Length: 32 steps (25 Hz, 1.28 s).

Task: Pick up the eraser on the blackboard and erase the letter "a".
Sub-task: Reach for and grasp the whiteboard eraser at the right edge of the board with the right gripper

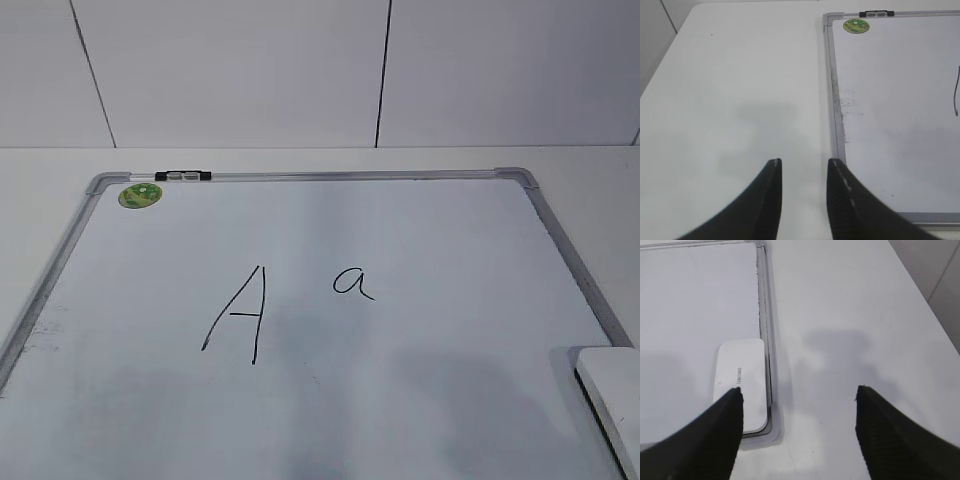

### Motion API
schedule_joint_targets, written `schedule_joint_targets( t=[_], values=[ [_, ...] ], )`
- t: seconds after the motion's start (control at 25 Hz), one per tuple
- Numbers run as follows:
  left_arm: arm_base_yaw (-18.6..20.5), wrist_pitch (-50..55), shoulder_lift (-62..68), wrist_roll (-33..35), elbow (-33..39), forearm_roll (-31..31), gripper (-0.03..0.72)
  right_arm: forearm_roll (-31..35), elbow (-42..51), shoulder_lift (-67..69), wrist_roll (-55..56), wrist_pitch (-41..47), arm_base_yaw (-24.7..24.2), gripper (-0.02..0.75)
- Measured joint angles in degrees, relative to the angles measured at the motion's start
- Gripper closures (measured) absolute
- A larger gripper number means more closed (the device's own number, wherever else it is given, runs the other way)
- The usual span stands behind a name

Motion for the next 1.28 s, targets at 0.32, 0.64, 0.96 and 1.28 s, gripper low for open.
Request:
schedule_joint_targets(
  t=[0.32, 0.64, 0.96, 1.28],
  values=[
    [0.00, 0.00, 0.00, 0.00, 0.00, 0.00, 0.454, 0.00, 0.00, 0.00, 0.00, 0.00, 0.00, 0.178],
    [0.00, 0.00, 0.00, 0.00, 0.00, 0.00, 0.454, 0.00, 0.00, 0.00, 0.00, 0.00, 0.39, 0.178],
    [0.00, 0.00, 0.00, 0.00, 0.00, 0.00, 0.454, -0.22, 0.00, 0.00, 0.00, 0.00, 2.88, 0.178],
    [0.00, 0.00, 0.00, 0.00, 0.00, 0.00, 0.454, -0.11, -2.82, 7.19, -0.35, 0.00, 2.88, 0.178]
  ],
)
